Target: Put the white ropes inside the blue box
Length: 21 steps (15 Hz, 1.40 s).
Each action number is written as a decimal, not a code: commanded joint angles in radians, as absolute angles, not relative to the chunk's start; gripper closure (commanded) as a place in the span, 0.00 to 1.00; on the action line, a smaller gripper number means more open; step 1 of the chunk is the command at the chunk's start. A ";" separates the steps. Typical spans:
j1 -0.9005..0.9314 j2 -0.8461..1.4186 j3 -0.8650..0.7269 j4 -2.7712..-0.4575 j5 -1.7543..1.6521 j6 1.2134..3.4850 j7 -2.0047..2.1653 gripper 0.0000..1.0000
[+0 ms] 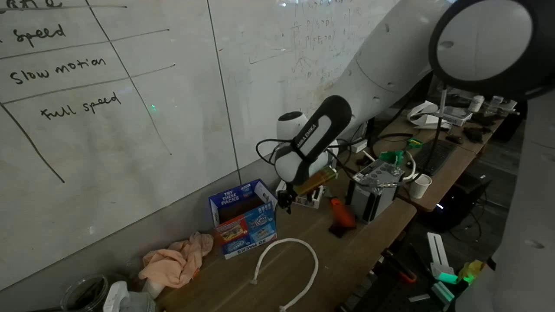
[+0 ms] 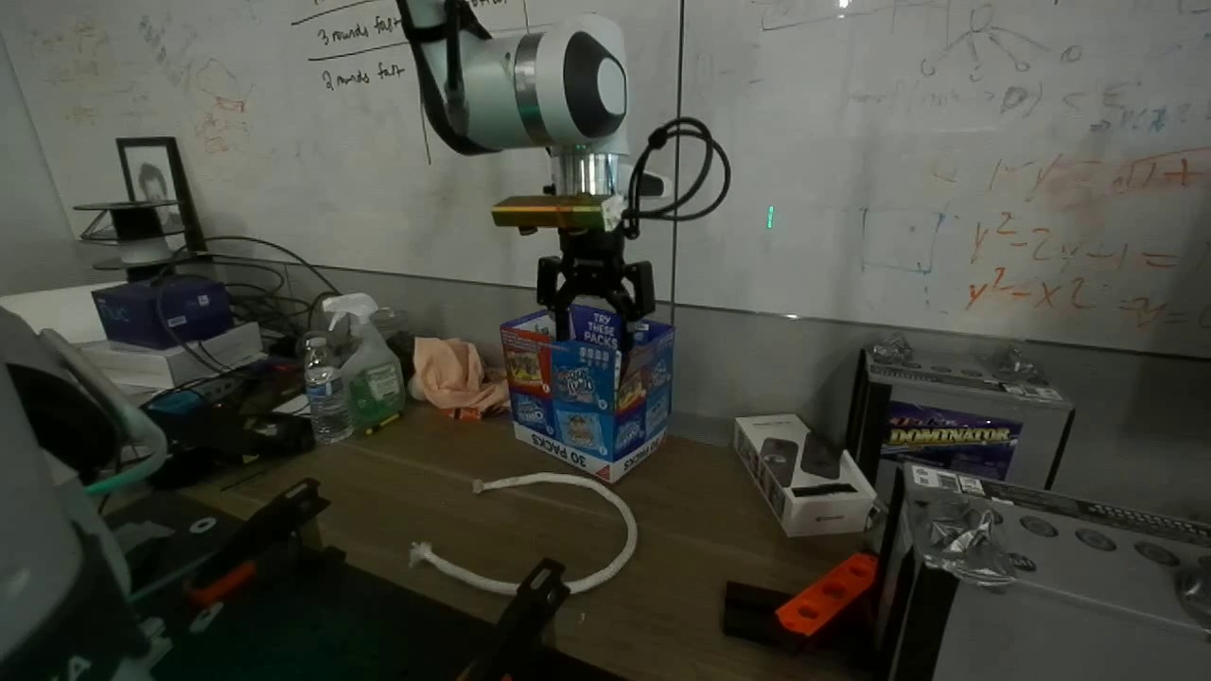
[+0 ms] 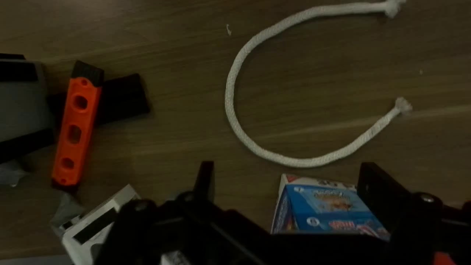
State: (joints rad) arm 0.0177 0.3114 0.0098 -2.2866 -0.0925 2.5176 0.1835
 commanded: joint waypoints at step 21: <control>-0.058 0.891 -0.037 -2.146 0.000 3.064 -0.131 0.00</control>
State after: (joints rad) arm -0.0890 0.8237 -0.0033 -2.1924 0.0252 3.0146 -0.1827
